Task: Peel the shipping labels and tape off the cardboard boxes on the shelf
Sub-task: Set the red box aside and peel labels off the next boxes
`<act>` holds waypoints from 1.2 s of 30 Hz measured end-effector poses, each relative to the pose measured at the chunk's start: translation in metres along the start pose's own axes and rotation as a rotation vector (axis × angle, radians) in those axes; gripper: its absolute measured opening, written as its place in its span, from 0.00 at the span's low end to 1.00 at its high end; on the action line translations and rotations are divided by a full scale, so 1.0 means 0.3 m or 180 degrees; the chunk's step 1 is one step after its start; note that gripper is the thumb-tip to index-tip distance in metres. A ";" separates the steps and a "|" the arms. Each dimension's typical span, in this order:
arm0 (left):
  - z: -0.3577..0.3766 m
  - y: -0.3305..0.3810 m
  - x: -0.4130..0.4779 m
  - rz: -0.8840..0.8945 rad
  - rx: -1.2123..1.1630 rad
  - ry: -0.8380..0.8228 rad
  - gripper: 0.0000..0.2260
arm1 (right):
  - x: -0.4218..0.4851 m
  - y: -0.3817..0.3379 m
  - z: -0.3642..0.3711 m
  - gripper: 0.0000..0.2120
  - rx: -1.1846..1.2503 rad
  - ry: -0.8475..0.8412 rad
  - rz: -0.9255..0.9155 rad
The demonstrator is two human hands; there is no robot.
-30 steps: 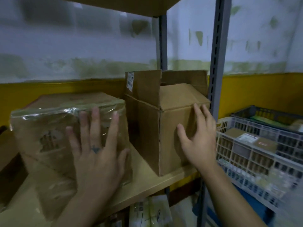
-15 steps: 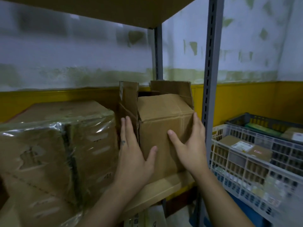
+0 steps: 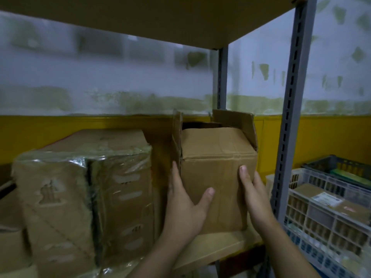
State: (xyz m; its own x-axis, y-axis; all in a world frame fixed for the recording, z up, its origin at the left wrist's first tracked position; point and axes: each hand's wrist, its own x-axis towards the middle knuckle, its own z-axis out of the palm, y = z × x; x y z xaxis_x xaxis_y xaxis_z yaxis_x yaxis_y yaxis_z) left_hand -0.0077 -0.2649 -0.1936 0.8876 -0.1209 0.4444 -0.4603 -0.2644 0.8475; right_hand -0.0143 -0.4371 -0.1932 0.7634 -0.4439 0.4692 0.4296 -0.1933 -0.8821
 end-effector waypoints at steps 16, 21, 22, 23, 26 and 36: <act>0.060 -0.106 0.105 -0.0217 -0.0589 0.0394 0.47 | 0.173 0.107 -0.015 0.22 0.1373 -0.0351 -0.0140; -0.006 0.059 0.210 0.0400 -0.1003 0.0623 0.28 | 0.283 -0.053 -0.049 0.19 0.1415 -0.0896 -0.0533; -0.017 0.084 0.229 0.0401 -0.1002 0.0608 0.23 | 0.302 -0.086 -0.050 0.15 0.1144 -0.0976 -0.0496; -0.023 0.097 0.249 0.0385 -0.0932 0.0581 0.17 | 0.319 -0.107 -0.050 0.10 0.0885 -0.0990 -0.0400; -0.018 0.105 0.283 0.0305 -0.0551 0.0687 0.18 | 0.348 -0.117 -0.050 0.17 0.0104 -0.0684 -0.0297; -0.038 0.128 0.282 0.0149 -0.0047 0.0858 0.12 | 0.349 -0.163 -0.072 0.24 -0.0549 -0.1025 -0.0256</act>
State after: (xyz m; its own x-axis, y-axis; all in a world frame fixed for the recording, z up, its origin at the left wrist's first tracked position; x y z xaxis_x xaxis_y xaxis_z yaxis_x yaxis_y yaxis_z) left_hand 0.0495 -0.2745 -0.1201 0.8303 0.1270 0.5427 -0.5026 -0.2503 0.8275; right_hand 0.0342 -0.4931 -0.1018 0.8549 -0.1286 0.5025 0.4278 -0.3732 -0.8232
